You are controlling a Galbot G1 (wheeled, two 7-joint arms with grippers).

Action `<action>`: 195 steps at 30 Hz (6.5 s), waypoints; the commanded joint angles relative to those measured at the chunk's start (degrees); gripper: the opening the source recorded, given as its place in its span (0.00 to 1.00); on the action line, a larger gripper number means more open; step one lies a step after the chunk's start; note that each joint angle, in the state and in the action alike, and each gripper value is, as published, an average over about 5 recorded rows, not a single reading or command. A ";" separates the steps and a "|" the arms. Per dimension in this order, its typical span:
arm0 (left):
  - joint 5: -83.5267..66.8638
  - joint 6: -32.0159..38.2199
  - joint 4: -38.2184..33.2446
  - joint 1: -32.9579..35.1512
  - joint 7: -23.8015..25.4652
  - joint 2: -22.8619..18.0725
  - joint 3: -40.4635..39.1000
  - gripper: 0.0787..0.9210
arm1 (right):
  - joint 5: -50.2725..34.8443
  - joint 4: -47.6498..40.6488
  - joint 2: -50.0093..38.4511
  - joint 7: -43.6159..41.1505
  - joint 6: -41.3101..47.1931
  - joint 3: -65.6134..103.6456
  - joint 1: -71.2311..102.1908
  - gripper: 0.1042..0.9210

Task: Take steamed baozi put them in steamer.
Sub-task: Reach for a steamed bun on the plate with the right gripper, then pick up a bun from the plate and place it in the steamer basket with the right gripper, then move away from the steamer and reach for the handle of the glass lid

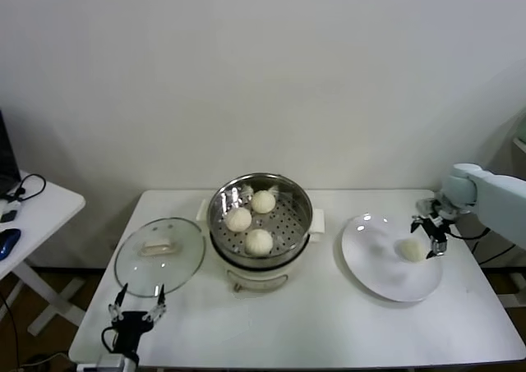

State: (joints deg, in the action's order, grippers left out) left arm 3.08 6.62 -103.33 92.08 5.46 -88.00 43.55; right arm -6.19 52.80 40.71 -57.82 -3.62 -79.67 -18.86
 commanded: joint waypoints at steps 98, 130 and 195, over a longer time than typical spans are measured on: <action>-1.05 -0.59 -3.20 -0.06 0.33 0.31 -0.50 0.88 | -27.82 23.02 26.50 9.94 20.99 -9.82 -22.13 0.66; -1.11 -0.39 -2.73 -0.12 0.32 0.59 -0.36 0.88 | -23.68 20.84 26.16 10.07 20.07 -8.58 -18.33 0.84; 44.57 9.13 4.54 -7.08 -16.47 6.71 -0.03 0.88 | -16.64 46.90 22.44 53.45 -6.88 126.00 110.95 0.88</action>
State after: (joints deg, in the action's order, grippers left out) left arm 16.13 11.61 -102.46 87.81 0.73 -82.98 43.40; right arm -24.81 99.53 52.33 -5.31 -2.85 35.27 76.94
